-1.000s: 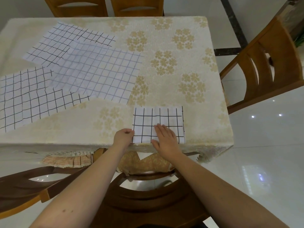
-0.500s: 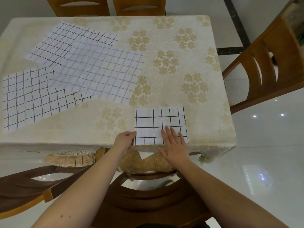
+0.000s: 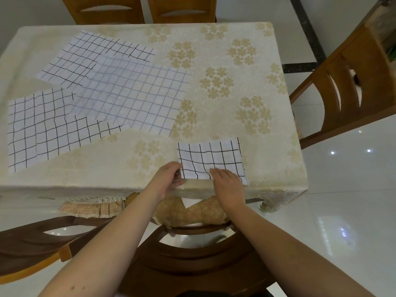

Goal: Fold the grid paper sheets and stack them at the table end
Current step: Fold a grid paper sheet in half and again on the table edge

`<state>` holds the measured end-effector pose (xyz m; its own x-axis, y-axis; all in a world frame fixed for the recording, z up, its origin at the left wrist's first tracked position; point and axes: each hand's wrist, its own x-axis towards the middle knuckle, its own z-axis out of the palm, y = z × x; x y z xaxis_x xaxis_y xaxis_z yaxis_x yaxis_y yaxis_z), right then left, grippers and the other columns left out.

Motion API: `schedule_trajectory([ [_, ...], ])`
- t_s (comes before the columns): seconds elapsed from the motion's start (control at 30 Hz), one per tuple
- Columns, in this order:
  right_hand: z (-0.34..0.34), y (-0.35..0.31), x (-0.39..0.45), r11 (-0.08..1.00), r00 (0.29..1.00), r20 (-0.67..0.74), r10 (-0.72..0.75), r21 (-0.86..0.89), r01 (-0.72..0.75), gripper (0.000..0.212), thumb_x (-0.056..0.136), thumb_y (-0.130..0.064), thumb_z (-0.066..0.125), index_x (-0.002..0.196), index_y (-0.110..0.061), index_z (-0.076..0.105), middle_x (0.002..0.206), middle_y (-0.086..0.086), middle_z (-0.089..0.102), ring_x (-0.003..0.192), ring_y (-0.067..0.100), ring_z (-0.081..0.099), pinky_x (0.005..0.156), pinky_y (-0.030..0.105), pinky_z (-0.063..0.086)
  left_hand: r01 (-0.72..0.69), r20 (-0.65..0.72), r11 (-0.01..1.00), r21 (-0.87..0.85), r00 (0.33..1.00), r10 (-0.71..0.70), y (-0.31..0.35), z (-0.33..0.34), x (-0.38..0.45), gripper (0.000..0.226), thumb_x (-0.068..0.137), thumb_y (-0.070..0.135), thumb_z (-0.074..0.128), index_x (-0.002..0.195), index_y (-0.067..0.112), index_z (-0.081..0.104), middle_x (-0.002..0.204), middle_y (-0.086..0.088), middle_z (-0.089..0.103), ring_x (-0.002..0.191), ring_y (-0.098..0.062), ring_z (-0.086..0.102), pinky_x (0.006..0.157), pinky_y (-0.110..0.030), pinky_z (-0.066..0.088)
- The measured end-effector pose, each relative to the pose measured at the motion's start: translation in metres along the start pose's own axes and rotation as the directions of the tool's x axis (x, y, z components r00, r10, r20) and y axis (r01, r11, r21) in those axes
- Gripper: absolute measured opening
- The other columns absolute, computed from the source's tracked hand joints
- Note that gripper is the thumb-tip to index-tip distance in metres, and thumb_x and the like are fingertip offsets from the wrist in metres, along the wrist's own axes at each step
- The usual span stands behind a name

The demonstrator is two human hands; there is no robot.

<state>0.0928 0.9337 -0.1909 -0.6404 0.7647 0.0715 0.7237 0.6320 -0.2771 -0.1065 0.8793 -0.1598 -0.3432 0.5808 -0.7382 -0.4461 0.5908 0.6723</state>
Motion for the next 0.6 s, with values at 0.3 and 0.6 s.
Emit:
schedule_trajectory([
  [0.3,-0.084,-0.011,0.035,0.847,0.990,0.099,0.100,0.514,-0.137,0.023,0.100,-0.020,0.049,0.104,-0.036,0.065,0.061,-0.007,0.058,0.051,0.012,0.051,0.052,0.028,0.041,-0.115,-0.109,0.993,0.029,0.987,0.117,-0.005,0.004,0.001,0.032,0.101,0.025,0.037,0.127,0.017,0.054,0.120,-0.007,0.062,0.105,-0.020,0.060,0.090,-0.034,0.049],
  [0.6,-0.096,0.018,0.045,0.079,0.852,0.479,0.213,0.860,-0.504,0.023,0.098,-0.018,0.055,0.117,-0.015,0.066,0.109,0.008,0.073,0.101,0.027,0.069,0.090,0.052,0.053,-0.005,0.300,0.989,-0.144,0.953,0.049,0.030,0.008,-0.002,0.064,0.084,0.062,0.052,0.130,0.018,0.057,0.126,-0.013,0.064,0.115,-0.031,0.062,0.099,-0.054,0.045],
])
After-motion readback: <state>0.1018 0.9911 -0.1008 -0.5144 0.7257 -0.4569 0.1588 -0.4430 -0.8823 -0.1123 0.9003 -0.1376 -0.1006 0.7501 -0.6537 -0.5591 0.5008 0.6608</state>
